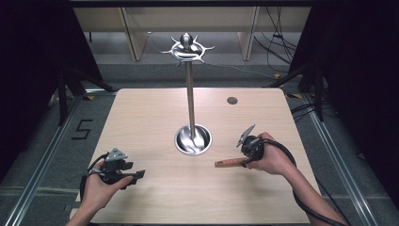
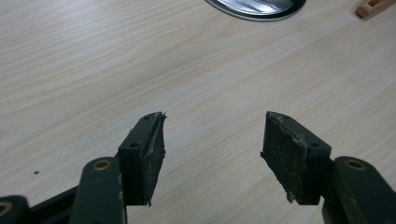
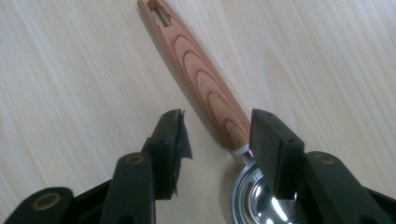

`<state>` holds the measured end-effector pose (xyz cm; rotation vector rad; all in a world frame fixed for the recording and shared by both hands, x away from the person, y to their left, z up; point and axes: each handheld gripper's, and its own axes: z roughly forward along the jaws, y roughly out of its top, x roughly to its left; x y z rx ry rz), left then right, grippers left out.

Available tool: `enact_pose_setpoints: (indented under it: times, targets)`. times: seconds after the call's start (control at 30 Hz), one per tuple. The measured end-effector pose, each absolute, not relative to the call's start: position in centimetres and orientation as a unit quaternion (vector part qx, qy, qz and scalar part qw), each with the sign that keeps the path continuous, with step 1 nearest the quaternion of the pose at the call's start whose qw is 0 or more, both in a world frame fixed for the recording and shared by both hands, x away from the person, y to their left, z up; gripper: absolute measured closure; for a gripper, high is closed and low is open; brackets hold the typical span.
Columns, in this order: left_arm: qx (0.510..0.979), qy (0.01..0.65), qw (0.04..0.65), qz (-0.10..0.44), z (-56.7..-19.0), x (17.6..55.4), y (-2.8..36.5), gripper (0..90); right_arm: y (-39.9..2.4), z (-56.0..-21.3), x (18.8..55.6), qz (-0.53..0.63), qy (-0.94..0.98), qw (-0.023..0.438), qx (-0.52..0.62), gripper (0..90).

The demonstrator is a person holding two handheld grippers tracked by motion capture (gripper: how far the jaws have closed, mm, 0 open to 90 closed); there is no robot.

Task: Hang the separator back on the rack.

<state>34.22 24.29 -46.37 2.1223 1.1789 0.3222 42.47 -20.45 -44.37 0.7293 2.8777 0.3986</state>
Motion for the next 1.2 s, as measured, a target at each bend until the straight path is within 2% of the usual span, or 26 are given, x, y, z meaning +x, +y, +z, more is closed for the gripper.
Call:
enact_pose_setpoints:
  times: [0.47, 0.83, 1.2]
  targets:
    - [0.809, 0.459, 0.346, 0.121, -46.5, 34.4, 24.0, 37.9, -19.9, -44.3, 43.7, 0.1, 0.978, 0.051, 0.174, 48.3]
    - [0.815, 0.456, 0.338, 0.118, -46.6, 34.3, 24.1, 37.9, -19.0, -46.2, 44.9, 0.075, 0.985, 0.053, 0.146, 48.7]
    - [0.816, 0.454, 0.337, 0.12, -46.6, 34.3, 24.2, 37.8, -18.4, -47.2, 45.6, 0.046, 0.991, 0.064, 0.107, 53.8]
